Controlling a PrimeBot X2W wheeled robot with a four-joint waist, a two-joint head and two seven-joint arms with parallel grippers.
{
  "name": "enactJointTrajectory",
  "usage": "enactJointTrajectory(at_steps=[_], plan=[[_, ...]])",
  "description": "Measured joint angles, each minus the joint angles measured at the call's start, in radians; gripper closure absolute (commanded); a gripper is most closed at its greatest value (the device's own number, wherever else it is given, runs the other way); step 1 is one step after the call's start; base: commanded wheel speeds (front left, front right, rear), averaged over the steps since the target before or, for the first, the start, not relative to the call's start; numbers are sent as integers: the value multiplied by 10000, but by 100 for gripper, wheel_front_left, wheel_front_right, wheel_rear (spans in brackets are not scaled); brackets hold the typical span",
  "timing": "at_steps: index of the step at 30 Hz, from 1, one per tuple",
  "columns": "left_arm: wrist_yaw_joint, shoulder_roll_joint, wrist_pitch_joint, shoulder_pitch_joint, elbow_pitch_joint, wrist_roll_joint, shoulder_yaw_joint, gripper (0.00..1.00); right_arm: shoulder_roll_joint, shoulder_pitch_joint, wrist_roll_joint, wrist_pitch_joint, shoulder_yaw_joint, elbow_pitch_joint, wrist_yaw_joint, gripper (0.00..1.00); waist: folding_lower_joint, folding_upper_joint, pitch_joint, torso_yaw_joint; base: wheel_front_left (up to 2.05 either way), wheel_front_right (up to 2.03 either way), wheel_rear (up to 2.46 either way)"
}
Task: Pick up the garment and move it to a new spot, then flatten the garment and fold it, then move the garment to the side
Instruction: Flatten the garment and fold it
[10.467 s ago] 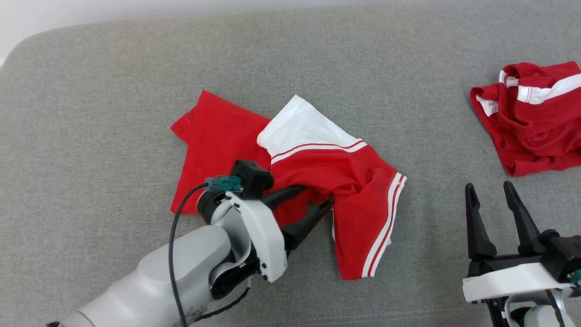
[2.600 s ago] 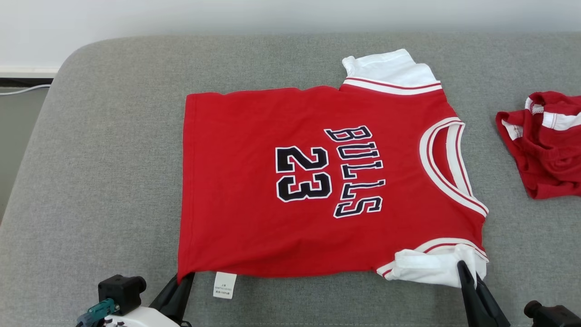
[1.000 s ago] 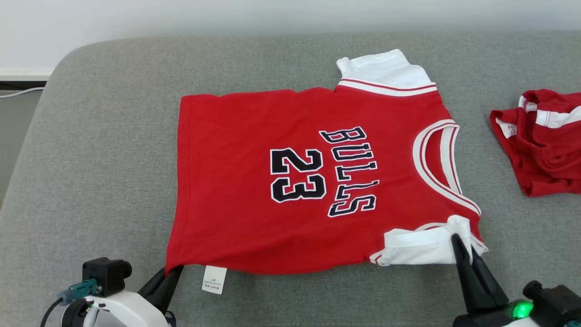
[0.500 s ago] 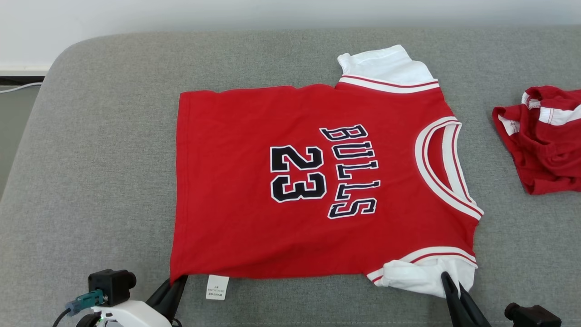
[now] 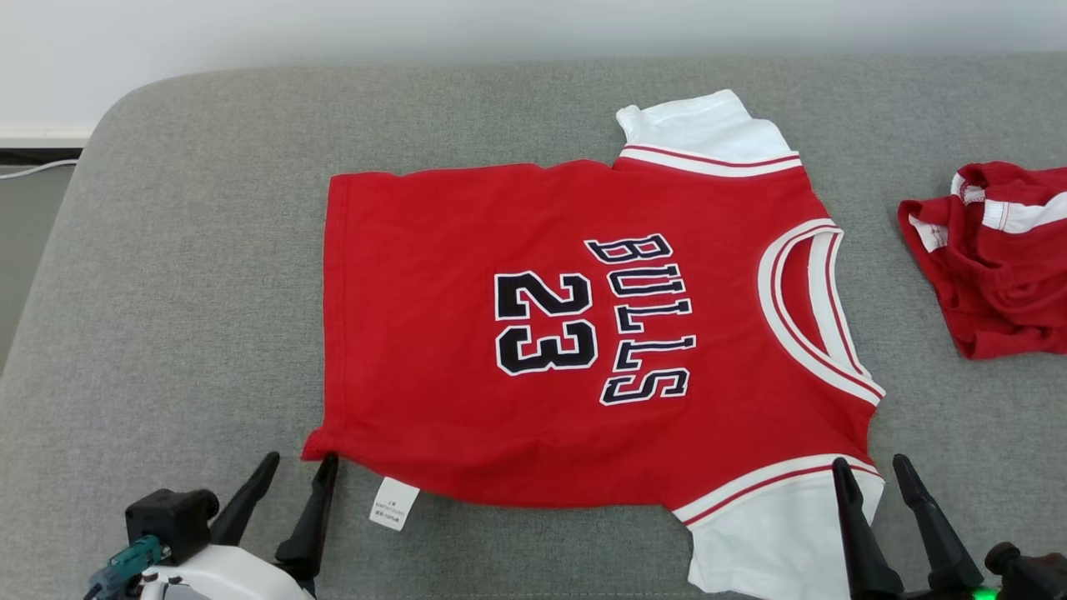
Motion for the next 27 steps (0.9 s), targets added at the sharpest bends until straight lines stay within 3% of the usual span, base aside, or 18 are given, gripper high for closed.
enactJointTrajectory(at_steps=[9,15,21,27], plan=[[779,520,217,10,-1252,476,105,0,65,-575,-627,0,-395,-98,0,0,0,0,-26,196,0,0,0],[1204,552,196,437,-1507,754,-52,0,426,56,-673,0,-767,61,0,0,0,0,96,368,0,0,0],[1231,504,159,613,-1453,922,-224,0,583,710,-571,0,-865,366,0,0,0,0,254,308,0,0,0],[757,366,207,601,-1122,886,-405,0,587,869,46,0,-673,988,0,0,0,0,416,208,0,0,0]])
